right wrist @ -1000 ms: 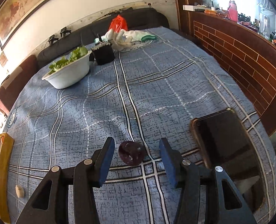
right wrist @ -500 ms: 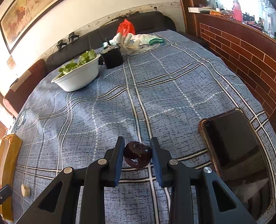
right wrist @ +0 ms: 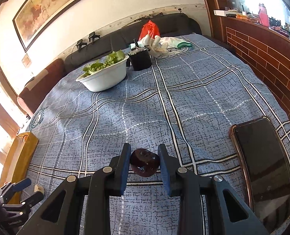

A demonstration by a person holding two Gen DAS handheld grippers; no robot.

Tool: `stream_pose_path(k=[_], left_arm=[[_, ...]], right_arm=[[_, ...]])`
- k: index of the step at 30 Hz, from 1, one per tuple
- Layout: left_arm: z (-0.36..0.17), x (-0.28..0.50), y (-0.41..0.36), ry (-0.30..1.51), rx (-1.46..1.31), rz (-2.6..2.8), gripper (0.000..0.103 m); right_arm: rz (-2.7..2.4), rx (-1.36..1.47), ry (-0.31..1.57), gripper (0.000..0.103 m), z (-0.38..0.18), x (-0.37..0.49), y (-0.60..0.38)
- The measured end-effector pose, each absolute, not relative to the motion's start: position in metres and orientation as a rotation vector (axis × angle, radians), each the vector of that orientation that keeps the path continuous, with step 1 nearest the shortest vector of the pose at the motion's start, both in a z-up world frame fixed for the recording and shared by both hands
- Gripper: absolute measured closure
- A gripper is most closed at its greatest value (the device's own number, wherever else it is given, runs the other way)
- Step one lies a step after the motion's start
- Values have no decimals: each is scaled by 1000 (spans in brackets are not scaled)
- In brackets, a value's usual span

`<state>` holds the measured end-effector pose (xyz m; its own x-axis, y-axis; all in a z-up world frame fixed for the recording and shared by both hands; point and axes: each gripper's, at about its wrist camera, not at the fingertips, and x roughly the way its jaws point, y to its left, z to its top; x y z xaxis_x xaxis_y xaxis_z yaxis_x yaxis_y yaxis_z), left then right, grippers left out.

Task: Organize fruits
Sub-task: 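Grasp the pale chunk with the left tool while the right tool carries the plum toward the tray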

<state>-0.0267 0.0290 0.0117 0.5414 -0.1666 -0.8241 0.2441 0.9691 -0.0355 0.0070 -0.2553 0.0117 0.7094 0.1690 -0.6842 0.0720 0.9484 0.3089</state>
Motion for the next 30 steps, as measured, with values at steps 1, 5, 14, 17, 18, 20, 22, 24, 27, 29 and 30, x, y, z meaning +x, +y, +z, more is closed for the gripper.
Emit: stream_pose_path(k=[1,5,14,17,18,20,22,24,27,29,30], left_arm=[[11,-27,28,964,101,-236,53],[12,-30,24,958,105,-250,73],[36,-42,54,898,-16,-226,73],[47,-48,70,875,-60,-214,73],[50,-50,75,868,-72,-211,73],[56,-55,87,854,-102,-205,73],[62,-59,98,839,-128,-193,73],[67,-62,110,823,-147,-178,73],[75,-67,132,801,-175,-146,73],[79,-71,149,784,-191,-116,73],[81,-74,158,778,-195,-99,73]], right_arm=[[56,328,785,73,12,7,-255],[59,328,783,73,12,7,-254],[160,396,769,73,15,6,-253],[234,477,790,72,14,6,-252],[257,500,797,72,14,5,-250],[313,549,814,72,14,1,-241],[364,586,833,72,15,0,-229],[397,592,845,72,21,-1,-215],[447,568,848,72,35,-3,-188],[484,531,851,72,47,-2,-162],[502,514,852,72,51,-2,-149]])
